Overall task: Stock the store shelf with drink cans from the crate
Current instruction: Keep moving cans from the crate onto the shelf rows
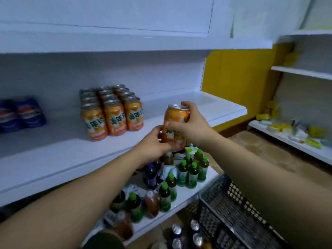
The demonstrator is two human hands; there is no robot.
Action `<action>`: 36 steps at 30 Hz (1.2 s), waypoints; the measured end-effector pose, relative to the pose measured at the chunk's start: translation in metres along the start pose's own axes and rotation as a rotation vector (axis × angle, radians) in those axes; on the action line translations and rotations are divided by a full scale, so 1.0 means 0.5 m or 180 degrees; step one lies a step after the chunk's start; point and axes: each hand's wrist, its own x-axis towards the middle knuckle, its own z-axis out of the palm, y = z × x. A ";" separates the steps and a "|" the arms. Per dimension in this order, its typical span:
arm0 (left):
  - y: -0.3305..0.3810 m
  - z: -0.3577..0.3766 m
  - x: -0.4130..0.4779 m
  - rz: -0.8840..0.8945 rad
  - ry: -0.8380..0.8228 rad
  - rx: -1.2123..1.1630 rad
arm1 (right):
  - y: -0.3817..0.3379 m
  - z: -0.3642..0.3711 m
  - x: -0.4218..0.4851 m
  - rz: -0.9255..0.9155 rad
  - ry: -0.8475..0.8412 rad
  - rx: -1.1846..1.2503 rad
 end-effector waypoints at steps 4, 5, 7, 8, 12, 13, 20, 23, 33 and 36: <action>-0.003 -0.107 -0.087 0.0066 0.0321 0.0248 | -0.078 0.097 -0.015 -0.0261 -0.0340 -0.0087; -0.006 -0.130 -0.105 0.0034 0.0394 0.0330 | -0.089 0.118 -0.019 -0.0317 -0.0423 -0.0097; -0.015 -0.179 -0.140 -0.0053 0.0552 0.0466 | -0.107 0.159 -0.024 -0.0405 -0.0585 -0.0073; -0.021 -0.203 -0.157 -0.0115 0.0608 0.0536 | -0.115 0.181 -0.024 -0.0431 -0.0653 -0.0070; -0.043 -0.287 -0.218 -0.0476 0.0795 0.0876 | -0.142 0.259 -0.020 -0.0459 -0.0847 -0.0076; -0.049 -0.304 -0.230 -0.0547 0.0842 0.0953 | -0.148 0.276 -0.017 -0.0467 -0.0892 -0.0096; -0.115 -0.427 -0.285 -0.1071 0.0939 0.2091 | -0.160 0.382 0.003 -0.0502 -0.1086 -0.0115; -0.154 -0.488 -0.303 -0.1446 0.0984 0.2593 | -0.152 0.425 0.015 -0.0522 -0.1175 -0.0178; -0.211 -0.553 -0.261 -0.1955 0.0883 0.3233 | -0.134 0.509 0.056 -0.0711 -0.0931 -0.0497; -0.228 -0.548 -0.246 -0.1947 0.0976 0.3399 | -0.136 0.523 0.071 -0.1033 -0.0843 -0.1004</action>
